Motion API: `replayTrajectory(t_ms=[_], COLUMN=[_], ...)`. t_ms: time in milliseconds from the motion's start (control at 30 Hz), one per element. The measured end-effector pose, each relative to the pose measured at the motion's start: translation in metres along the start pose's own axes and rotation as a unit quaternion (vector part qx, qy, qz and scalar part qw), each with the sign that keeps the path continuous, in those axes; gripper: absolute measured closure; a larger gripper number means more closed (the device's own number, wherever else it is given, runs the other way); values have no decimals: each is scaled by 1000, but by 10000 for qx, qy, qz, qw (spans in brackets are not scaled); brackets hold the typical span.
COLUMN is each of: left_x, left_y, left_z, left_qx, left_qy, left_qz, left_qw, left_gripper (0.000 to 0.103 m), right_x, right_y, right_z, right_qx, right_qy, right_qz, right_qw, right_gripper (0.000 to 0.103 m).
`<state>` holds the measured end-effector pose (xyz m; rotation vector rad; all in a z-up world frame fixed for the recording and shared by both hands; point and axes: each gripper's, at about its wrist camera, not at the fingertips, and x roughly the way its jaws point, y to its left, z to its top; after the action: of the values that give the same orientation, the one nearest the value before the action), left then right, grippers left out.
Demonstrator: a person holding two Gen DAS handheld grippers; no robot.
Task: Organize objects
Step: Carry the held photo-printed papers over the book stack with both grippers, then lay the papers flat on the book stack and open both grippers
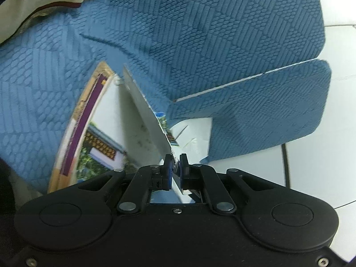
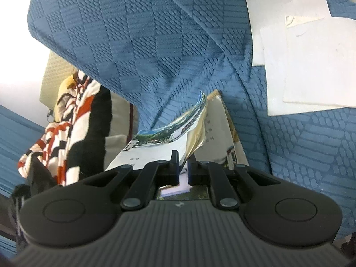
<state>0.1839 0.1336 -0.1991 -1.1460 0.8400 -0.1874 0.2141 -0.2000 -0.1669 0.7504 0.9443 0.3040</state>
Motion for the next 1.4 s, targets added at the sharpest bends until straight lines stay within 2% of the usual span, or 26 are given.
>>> replayTrajectory(t_ms=[400, 700, 800, 833, 867, 967, 1000, 1067, 1100, 1133, 1233, 1400], left_x=[10, 25, 24, 24, 23, 22, 21, 19, 18, 16, 9, -4], left_y=[11, 17, 16, 15, 14, 6, 1, -9, -12, -17, -33, -61], left_z=[-8, -12, -12, -11, -11, -11, -11, -14, -16, -17, -22, -31], left_qx=[221, 290, 280, 313, 342, 480, 619, 808, 853, 927, 1222, 1648], left_qy=[119, 385, 376, 369, 366, 378, 358, 336, 328, 314, 155, -30], left_qz=[1049, 1562, 1624, 1640, 1672, 1737, 1787, 1845, 1820, 1821, 1897, 1944], left_qw=[9942, 9866, 9856, 9853, 9846, 9829, 9813, 9789, 9790, 9784, 9741, 9670], left_gripper=[99, 96, 83, 77, 64, 47, 44, 31, 29, 29, 21, 18], right_x=[21, 35, 36, 35, 35, 33, 32, 29, 27, 23, 10, -21], right_y=[-2, -9, -9, -8, -7, -5, -5, -3, -1, 1, 11, 29], right_z=[-32, -44, -45, -45, -45, -43, -43, -42, -42, -42, -41, -35], right_qx=[-613, -753, -769, -787, -791, -723, -703, -697, -711, -763, -1009, -1389], right_qy=[249, 506, 503, 514, 527, 599, 643, 690, 679, 645, 493, 190], right_qz=[-375, -611, -601, -608, -623, -593, -588, -578, -541, -509, -557, -426], right_qw=[9971, 9940, 9939, 9937, 9935, 9938, 9937, 9935, 9937, 9937, 9921, 9892], right_gripper=[92, 92, 91, 91, 90, 86, 81, 66, 54, 47, 46, 46])
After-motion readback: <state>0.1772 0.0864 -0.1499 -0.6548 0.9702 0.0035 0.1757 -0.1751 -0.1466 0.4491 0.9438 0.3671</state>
